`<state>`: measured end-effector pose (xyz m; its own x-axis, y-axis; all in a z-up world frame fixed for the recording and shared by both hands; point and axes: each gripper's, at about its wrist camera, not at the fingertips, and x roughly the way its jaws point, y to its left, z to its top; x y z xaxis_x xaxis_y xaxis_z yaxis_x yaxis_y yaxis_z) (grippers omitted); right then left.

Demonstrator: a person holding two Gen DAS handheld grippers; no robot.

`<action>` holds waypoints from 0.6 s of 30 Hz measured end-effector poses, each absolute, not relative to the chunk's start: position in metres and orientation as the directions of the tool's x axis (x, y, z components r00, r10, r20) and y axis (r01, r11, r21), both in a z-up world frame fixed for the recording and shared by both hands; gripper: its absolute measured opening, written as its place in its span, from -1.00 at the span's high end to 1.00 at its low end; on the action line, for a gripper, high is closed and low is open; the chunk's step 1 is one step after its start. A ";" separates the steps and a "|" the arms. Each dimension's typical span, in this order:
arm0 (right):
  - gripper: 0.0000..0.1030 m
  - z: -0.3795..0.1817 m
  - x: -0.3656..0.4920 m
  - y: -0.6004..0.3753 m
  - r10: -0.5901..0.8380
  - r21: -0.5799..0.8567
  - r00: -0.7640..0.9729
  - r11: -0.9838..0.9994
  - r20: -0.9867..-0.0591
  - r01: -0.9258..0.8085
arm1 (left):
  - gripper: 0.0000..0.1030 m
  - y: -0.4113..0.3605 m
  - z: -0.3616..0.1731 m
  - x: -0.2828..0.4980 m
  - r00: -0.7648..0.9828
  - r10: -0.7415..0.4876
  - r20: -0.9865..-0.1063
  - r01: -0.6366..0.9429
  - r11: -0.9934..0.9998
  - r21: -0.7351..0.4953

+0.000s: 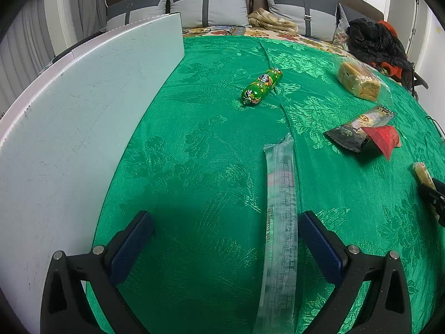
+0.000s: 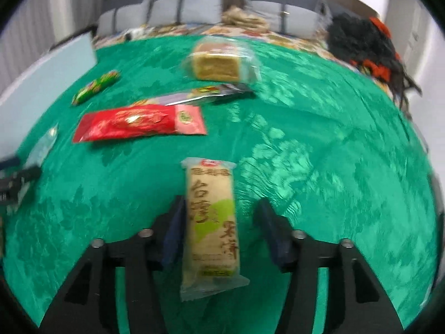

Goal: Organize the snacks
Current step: 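Grasp the clear tube pack with the left gripper while the right grasps the cream bread-stick pack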

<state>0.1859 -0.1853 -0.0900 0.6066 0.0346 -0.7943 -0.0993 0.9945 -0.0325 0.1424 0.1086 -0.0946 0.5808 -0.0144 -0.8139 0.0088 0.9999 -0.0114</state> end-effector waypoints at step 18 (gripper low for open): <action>-0.62 -0.093 0.183 -0.183 0.065 -0.018 0.602 0.991 -0.796 -0.131 | -1.00 0.109 -0.095 0.143 0.581 -0.014 -0.814 0.009 1.000 -0.011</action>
<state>0.1832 -0.1830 -0.0927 0.6023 0.0650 -0.7956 -0.1306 0.9913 -0.0178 0.1426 0.1087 -0.0950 0.5810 -0.0143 -0.8138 0.0086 0.9999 -0.0115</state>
